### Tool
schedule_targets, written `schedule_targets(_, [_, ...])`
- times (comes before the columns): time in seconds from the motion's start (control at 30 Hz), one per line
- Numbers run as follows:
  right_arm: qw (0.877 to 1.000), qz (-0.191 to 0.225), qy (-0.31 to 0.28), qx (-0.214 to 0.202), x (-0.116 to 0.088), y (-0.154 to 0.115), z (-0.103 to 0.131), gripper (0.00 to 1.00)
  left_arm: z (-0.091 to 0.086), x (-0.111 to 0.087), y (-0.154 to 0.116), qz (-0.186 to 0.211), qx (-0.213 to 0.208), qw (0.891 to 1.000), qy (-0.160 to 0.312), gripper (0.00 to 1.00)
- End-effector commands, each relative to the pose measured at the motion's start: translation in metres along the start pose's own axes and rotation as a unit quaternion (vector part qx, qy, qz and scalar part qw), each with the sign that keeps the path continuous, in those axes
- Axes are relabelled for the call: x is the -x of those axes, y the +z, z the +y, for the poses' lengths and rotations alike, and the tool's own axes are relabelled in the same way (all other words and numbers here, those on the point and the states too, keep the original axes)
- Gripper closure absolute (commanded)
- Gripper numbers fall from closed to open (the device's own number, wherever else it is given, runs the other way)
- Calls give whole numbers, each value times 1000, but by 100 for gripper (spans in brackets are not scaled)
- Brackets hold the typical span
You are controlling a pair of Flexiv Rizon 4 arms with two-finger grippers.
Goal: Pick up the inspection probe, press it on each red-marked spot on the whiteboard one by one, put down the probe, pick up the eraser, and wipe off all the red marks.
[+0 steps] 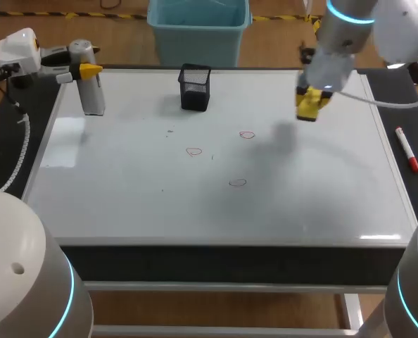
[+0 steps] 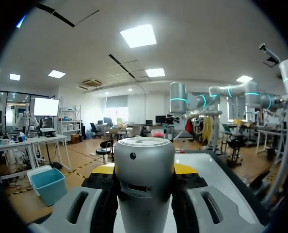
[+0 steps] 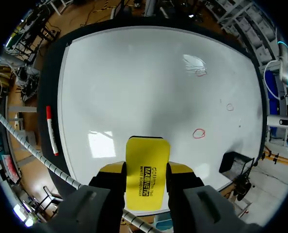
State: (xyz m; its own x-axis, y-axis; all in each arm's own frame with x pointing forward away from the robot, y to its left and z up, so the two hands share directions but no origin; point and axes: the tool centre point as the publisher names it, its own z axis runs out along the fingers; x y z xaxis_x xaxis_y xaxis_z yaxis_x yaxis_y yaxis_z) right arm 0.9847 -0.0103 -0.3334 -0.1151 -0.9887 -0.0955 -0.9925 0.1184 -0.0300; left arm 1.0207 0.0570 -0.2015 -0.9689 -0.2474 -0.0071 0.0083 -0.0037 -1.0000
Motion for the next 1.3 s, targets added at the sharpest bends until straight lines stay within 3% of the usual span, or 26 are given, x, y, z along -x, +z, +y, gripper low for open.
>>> schedule_targets(0.03, [999, 16, -28, 2, 46, 14, 9, 100, -2, -1, 0, -2, 1, 1000, 1, 100])
schedule_targets(0.43, [991, 1, -133, 30, 183, 55, 48, 100, -2, -1, 0, -2, 1, 1000, 1, 100])
schedule_targets(0.7, [989, 16, -144, 9, 259, 74, 68, 100, -2, -1, 0, -2, 1, 1000, 1, 100])
schedule_targets(0.87, [993, 16, -116, -3, 284, 81, 77, 100, -2, -1, 0, -2, 1, 1000, 1, 100])
schedule_targets(0.97, [994, 42, -102, -12, 292, 88, 82, 100, -2, -1, 0, -2, 1, 1000, 1, 100])
schedule_targets(1.3, [994, 56, -90, -4, 295, 98, 90, 100, -2, -1, 0, -2, 1, 1000, 1, 100])
